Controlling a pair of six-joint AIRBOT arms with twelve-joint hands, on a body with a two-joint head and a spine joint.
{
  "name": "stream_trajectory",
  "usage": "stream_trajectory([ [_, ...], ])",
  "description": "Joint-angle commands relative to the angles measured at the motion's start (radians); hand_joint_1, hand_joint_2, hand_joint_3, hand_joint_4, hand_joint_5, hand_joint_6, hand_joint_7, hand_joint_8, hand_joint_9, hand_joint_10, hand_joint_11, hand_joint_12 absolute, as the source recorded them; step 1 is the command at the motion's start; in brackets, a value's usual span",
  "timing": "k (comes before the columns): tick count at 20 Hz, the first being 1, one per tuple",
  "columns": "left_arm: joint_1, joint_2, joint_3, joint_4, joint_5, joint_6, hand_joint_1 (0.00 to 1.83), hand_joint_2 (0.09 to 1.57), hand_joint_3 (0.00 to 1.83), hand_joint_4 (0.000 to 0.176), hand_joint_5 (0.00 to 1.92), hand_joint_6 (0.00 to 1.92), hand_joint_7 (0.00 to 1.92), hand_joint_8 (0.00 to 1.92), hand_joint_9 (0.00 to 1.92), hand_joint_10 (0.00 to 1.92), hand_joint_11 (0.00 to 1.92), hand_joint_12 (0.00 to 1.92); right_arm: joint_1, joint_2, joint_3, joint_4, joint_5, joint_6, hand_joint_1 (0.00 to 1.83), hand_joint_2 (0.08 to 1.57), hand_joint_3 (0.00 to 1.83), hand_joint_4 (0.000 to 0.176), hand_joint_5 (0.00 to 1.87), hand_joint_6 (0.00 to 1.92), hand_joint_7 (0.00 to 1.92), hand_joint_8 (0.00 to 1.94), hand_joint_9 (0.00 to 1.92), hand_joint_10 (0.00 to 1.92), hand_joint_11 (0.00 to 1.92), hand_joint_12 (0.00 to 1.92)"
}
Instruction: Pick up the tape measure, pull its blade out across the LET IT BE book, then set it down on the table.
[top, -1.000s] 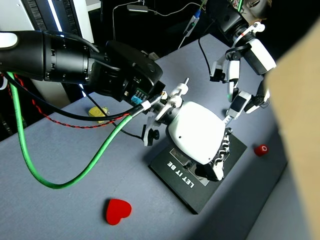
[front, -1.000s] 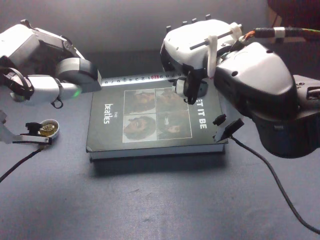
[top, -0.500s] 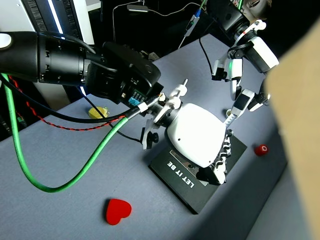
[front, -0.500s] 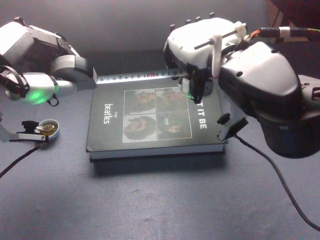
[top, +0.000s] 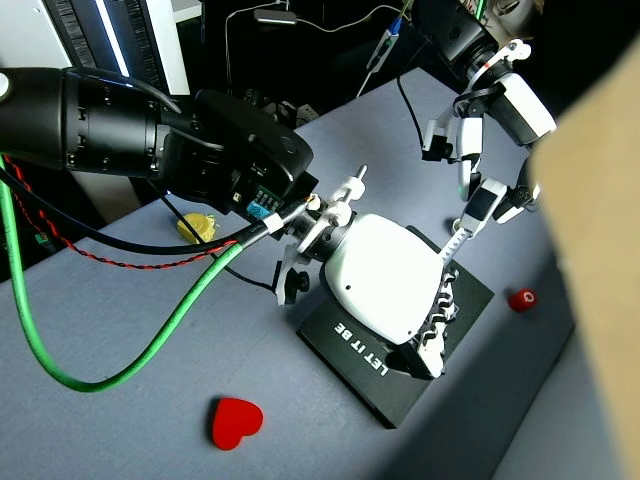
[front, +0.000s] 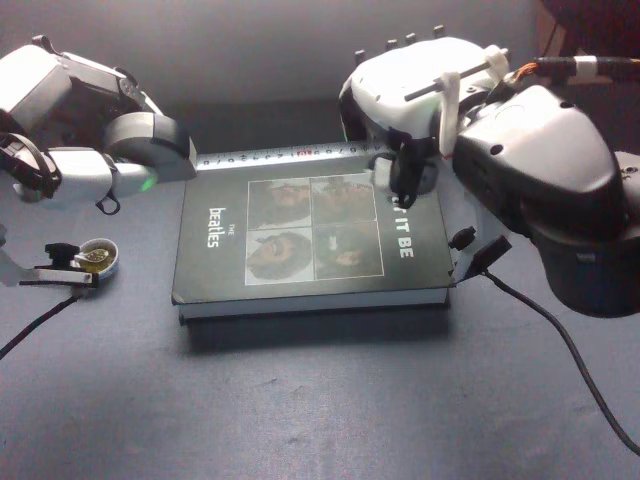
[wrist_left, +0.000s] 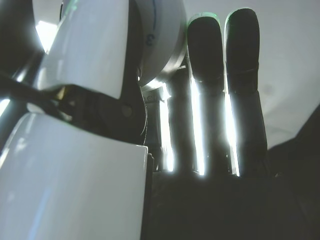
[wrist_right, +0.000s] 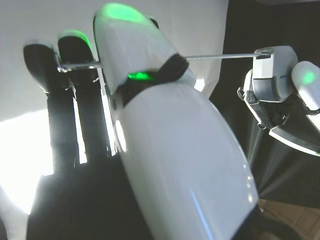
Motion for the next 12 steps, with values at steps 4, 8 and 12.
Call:
stream_trajectory([
  [4, -0.011, 0.008, 0.002, 0.037, -0.109, -0.010, 1.38, 1.09, 0.00, 0.000, 1.03, 0.77, 1.07, 0.82, 0.92, 1.24, 0.75, 1.12, 0.001, 0.015, -0.012, -0.074, 0.042, 0.000, 0.81, 1.15, 0.00, 0.000, 0.42, 0.01, 0.49, 0.00, 0.42, 0.05, 0.00, 1.11],
  [8, -0.011, 0.008, 0.001, 0.037, -0.105, -0.008, 1.38, 1.09, 0.00, 0.000, 1.02, 0.78, 1.07, 0.82, 0.92, 1.24, 0.74, 1.12, 0.006, 0.028, -0.021, -0.074, 0.041, 0.000, 0.82, 1.14, 0.00, 0.000, 0.44, 0.01, 0.51, 0.01, 0.44, 0.04, 0.00, 1.13],
  [12, -0.010, 0.008, 0.001, 0.037, -0.104, -0.006, 1.38, 1.09, 0.00, 0.000, 1.03, 0.78, 1.07, 0.82, 0.92, 1.25, 0.76, 1.13, 0.015, 0.035, -0.026, -0.074, 0.041, 0.000, 0.82, 1.14, 0.00, 0.000, 0.44, 0.01, 0.52, 0.00, 0.45, 0.03, 0.00, 1.19],
])
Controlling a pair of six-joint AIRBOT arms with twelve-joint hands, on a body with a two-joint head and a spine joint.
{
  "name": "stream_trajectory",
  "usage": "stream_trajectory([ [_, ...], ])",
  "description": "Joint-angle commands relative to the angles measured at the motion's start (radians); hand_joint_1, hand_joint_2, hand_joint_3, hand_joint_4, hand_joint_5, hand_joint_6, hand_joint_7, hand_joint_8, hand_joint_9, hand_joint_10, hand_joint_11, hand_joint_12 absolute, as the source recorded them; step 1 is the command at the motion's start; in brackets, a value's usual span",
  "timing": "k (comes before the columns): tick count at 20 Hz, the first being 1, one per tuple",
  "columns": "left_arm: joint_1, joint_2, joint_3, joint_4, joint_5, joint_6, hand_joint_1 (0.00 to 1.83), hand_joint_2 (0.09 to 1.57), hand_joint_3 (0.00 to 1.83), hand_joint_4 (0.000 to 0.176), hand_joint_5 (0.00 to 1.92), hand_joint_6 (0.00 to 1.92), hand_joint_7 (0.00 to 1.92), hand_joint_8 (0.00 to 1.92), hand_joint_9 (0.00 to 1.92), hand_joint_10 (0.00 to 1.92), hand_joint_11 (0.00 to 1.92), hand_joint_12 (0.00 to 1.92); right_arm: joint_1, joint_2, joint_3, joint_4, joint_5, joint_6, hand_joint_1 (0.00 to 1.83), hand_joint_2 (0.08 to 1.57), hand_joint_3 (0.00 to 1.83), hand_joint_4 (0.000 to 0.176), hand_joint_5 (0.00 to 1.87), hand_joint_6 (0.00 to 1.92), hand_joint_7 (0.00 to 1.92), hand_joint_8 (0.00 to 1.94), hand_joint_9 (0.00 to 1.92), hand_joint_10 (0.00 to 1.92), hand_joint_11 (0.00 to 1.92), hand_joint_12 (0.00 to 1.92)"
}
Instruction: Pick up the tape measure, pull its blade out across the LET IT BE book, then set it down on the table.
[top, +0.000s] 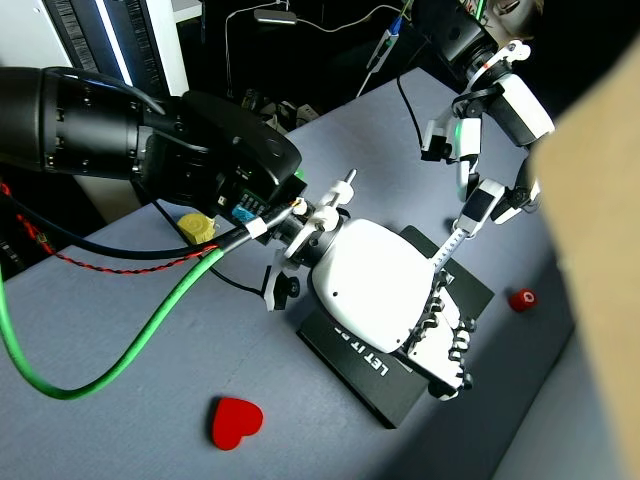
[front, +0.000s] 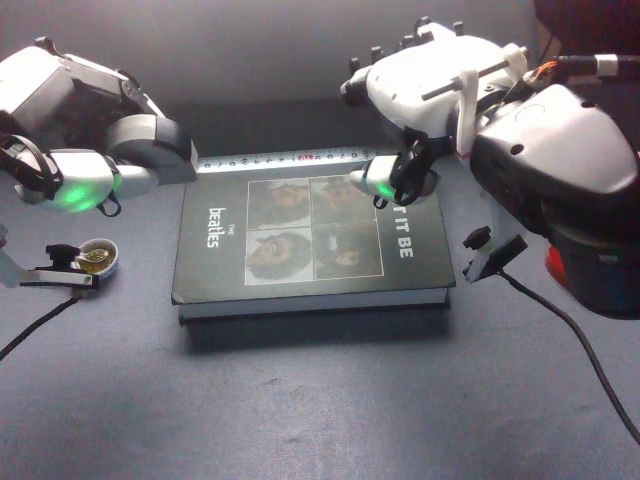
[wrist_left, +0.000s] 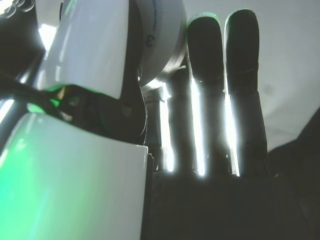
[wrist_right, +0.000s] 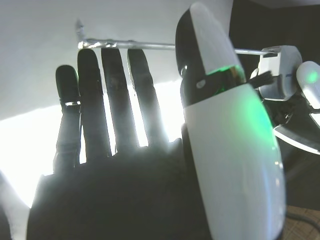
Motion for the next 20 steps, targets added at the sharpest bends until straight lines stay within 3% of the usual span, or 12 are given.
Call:
stream_trajectory([
  [1, -0.009, 0.008, 0.001, 0.031, -0.110, -0.009, 1.38, 1.09, 0.00, 0.000, 1.03, 0.78, 1.07, 0.82, 0.92, 1.25, 0.76, 1.13, 0.019, 0.006, -0.004, -0.071, 0.040, 0.002, 0.82, 1.14, 0.00, 0.000, 0.44, 0.01, 0.52, 0.00, 0.45, 0.02, 0.00, 1.19],
  [20, -0.013, 0.009, 0.000, 0.030, -0.112, -0.003, 1.38, 1.08, 0.00, 0.000, 1.06, 0.73, 1.06, 0.82, 0.92, 1.24, 0.76, 1.14, 0.036, 0.015, -0.004, -0.044, 0.020, 0.006, 0.84, 1.15, 0.00, 0.000, 0.51, 0.02, 0.59, 0.01, 0.51, 0.02, 0.01, 1.20],
])
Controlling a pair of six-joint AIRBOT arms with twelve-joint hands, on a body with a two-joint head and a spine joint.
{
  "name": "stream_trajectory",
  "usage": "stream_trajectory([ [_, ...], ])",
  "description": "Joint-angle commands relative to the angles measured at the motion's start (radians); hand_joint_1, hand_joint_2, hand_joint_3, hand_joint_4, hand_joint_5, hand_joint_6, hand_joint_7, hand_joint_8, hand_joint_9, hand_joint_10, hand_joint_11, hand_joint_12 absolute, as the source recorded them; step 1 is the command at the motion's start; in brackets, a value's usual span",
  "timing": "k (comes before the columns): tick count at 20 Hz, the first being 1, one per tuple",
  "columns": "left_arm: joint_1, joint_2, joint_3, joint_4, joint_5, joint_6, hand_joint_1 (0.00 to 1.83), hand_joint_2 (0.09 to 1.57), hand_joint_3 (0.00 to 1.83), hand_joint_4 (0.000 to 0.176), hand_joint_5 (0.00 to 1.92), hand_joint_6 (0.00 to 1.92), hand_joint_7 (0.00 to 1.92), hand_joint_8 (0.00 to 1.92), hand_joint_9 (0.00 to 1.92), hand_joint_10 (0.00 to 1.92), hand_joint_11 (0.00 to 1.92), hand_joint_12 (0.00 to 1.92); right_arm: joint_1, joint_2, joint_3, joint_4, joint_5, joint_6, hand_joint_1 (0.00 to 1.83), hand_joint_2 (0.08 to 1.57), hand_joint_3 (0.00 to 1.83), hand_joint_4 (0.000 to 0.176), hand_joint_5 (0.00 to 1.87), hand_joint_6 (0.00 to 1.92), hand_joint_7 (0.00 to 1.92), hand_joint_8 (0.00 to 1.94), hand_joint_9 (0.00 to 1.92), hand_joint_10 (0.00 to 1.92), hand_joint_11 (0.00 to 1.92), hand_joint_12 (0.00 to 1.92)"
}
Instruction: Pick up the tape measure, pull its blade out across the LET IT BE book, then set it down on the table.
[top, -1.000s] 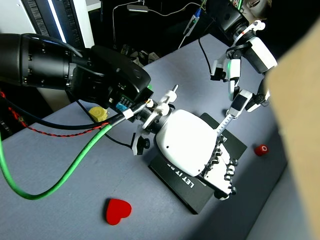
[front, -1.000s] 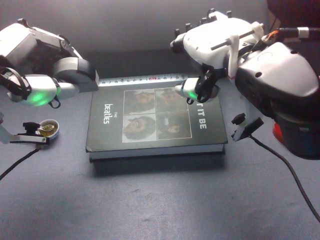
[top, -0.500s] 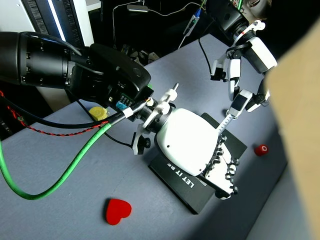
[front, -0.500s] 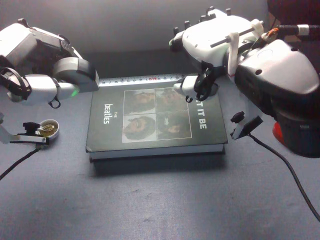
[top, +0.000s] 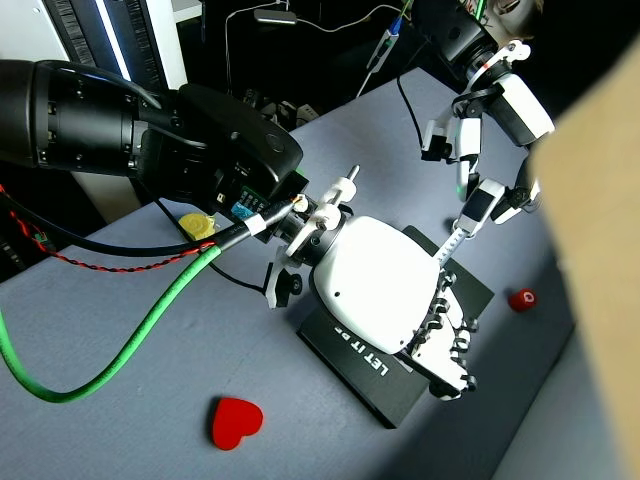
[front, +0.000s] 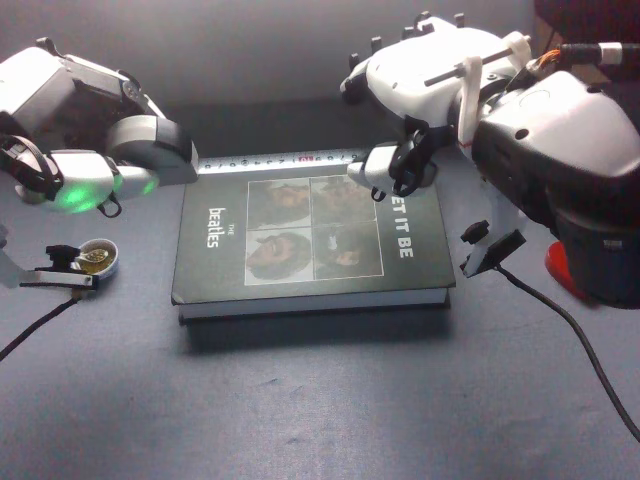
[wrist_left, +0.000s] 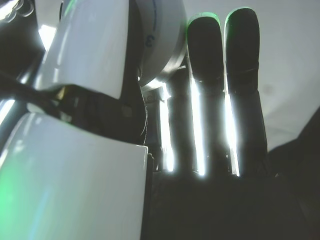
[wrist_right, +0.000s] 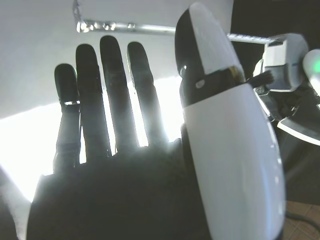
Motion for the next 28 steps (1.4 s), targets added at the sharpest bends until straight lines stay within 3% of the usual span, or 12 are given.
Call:
stream_trajectory([
  [1, -0.013, 0.009, 0.001, 0.029, -0.113, -0.007, 1.38, 1.08, 0.00, 0.000, 1.07, 0.72, 1.06, 0.83, 0.92, 1.24, 0.76, 1.14, 0.018, 0.006, -0.002, -0.069, 0.034, 0.004, 0.84, 1.15, 0.00, 0.000, 0.51, 0.02, 0.59, 0.01, 0.51, 0.02, 0.01, 1.20],
  [11, -0.015, 0.009, 0.000, 0.033, -0.116, 0.003, 1.38, 1.08, 0.00, 0.000, 1.05, 0.72, 1.07, 0.83, 0.91, 1.25, 0.76, 1.13, 0.017, 0.006, -0.002, -0.069, 0.032, 0.004, 0.85, 1.15, 0.00, 0.000, 0.55, 0.03, 0.64, 0.02, 0.55, 0.03, 0.07, 1.22],
  [14, -0.019, 0.009, 0.002, 0.032, -0.116, 0.003, 1.38, 1.08, 0.00, 0.000, 1.03, 0.73, 1.08, 0.83, 0.92, 1.24, 0.75, 1.13, 0.014, 0.006, -0.002, -0.069, 0.032, 0.004, 0.85, 1.18, 0.00, 0.000, 0.62, 0.02, 0.78, 0.04, 0.72, 0.10, 0.22, 1.34],
  [15, -0.020, 0.009, 0.002, 0.029, -0.116, 0.003, 1.38, 1.08, 0.00, 0.000, 1.03, 0.73, 1.08, 0.83, 0.92, 1.24, 0.75, 1.13, 0.014, 0.006, -0.002, -0.069, 0.032, 0.004, 0.90, 1.20, 0.00, 0.000, 0.77, 0.02, 0.94, 0.04, 0.84, 0.25, 0.38, 1.41],
  [16, -0.021, 0.009, 0.002, 0.029, -0.116, 0.003, 1.38, 1.09, 0.00, 0.000, 1.03, 0.73, 1.08, 0.83, 0.92, 1.24, 0.75, 1.12, 0.014, 0.006, -0.002, -0.069, 0.032, 0.004, 1.15, 1.20, 0.00, 0.000, 0.71, 1.26, 0.97, 0.90, 0.91, 0.47, 0.57, 1.46],
  [17, -0.021, 0.009, 0.002, 0.027, -0.116, 0.003, 1.38, 1.09, 0.00, 0.000, 1.02, 0.75, 1.07, 0.84, 0.91, 1.25, 0.75, 1.13, 0.014, 0.006, -0.002, -0.069, 0.031, 0.004, 1.18, 1.19, 0.00, 0.000, 0.73, 1.29, 0.96, 1.06, 0.89, 0.68, 0.63, 1.53],
  [18, -0.022, 0.009, 0.002, 0.027, -0.116, 0.003, 1.38, 1.09, 0.00, 0.000, 1.02, 0.75, 1.06, 0.85, 0.92, 1.25, 0.75, 1.13, 0.014, 0.005, -0.002, -0.069, 0.031, 0.004, 1.19, 1.19, 0.00, 0.000, 0.75, 1.29, 0.96, 1.08, 0.87, 0.85, 0.67, 1.54],
  [20, -0.023, 0.009, 0.002, 0.027, -0.116, 0.003, 1.38, 1.09, 0.00, 0.000, 1.00, 0.78, 1.07, 0.84, 0.91, 1.26, 0.72, 1.14, 0.015, 0.005, -0.002, -0.069, 0.031, 0.004, 1.20, 1.18, 0.00, 0.000, 0.75, 1.25, 0.96, 1.12, 0.83, 1.02, 0.64, 1.58],
  [28, -0.025, 0.013, 0.000, 0.009, -0.130, 0.004, 1.38, 1.09, 0.00, 0.000, 1.02, 0.78, 1.07, 0.84, 0.90, 1.26, 0.74, 1.15, 0.012, 0.010, -0.003, -0.070, 0.031, 0.005, 1.20, 1.20, 0.00, 0.000, 0.72, 1.27, 0.95, 1.17, 0.80, 1.05, 0.62, 1.56],
])
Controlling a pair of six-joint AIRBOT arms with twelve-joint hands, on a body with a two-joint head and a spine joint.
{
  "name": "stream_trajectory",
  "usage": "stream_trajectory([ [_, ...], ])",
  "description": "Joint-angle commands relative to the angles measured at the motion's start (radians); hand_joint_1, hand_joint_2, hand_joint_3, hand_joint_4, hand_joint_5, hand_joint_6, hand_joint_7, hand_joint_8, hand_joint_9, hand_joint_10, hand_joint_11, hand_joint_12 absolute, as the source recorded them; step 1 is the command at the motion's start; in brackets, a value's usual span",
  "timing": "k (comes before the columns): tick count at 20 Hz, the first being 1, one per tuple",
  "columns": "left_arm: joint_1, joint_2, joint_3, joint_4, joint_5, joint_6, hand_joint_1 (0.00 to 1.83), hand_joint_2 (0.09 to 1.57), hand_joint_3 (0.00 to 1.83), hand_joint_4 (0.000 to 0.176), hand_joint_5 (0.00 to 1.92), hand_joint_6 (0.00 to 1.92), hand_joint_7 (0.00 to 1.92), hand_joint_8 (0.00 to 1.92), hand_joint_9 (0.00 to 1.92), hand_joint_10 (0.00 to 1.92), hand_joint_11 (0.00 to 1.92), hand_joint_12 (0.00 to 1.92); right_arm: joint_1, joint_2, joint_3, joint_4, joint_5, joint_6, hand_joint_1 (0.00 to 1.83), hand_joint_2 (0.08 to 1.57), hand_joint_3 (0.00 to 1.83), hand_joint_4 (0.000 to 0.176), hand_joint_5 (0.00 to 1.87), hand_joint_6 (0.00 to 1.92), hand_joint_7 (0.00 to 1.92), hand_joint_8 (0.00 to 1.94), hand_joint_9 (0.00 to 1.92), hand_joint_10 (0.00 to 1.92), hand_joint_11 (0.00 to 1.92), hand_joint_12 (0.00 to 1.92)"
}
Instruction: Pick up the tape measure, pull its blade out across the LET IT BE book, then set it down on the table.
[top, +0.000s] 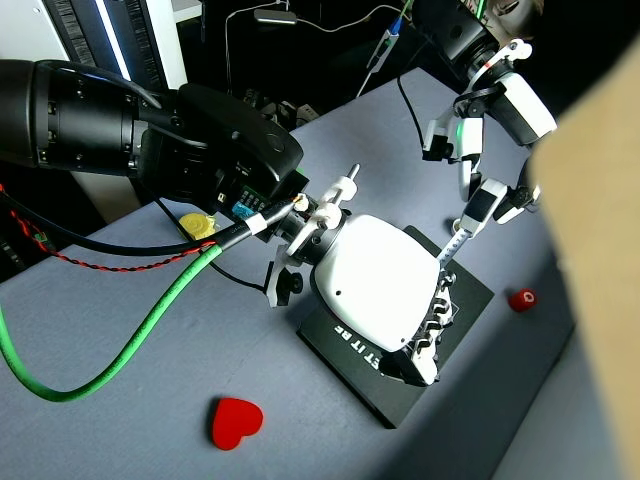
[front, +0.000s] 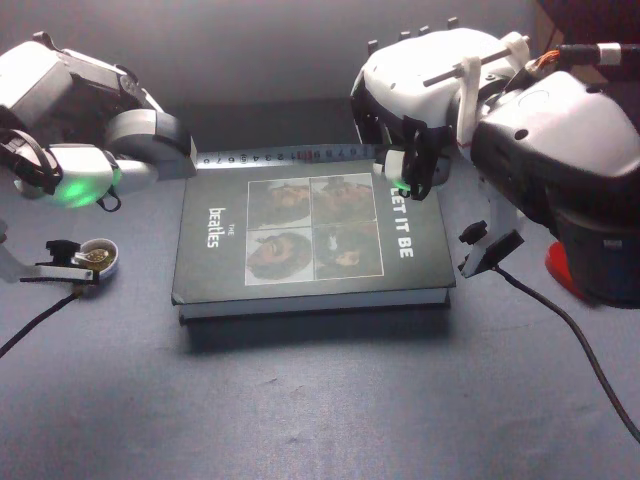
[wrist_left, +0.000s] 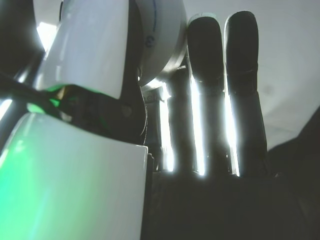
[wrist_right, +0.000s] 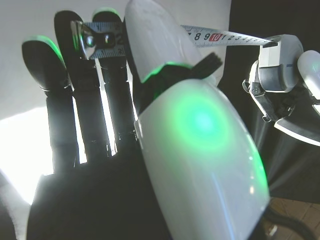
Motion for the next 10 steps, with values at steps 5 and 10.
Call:
stream_trajectory([
  [5, -0.013, 0.013, 0.000, 0.028, -0.127, -0.009, 1.38, 1.09, 0.00, 0.000, 1.02, 0.77, 1.07, 0.84, 0.91, 1.25, 0.71, 1.14, -0.005, 0.062, -0.030, -0.076, 0.009, 0.013, 1.34, 1.20, 0.00, 0.000, 0.69, 1.25, 0.93, 1.11, 0.72, 1.50, 0.62, 1.57],
  [10, -0.013, 0.013, 0.000, 0.027, -0.127, -0.009, 1.38, 1.09, 0.00, 0.000, 1.03, 0.77, 1.06, 0.84, 0.92, 1.25, 0.74, 1.15, -0.018, 0.117, -0.045, -0.114, -0.005, 0.036, 1.34, 1.20, 0.00, 0.000, 0.68, 1.26, 0.93, 1.11, 0.71, 1.52, 0.62, 1.58],
])
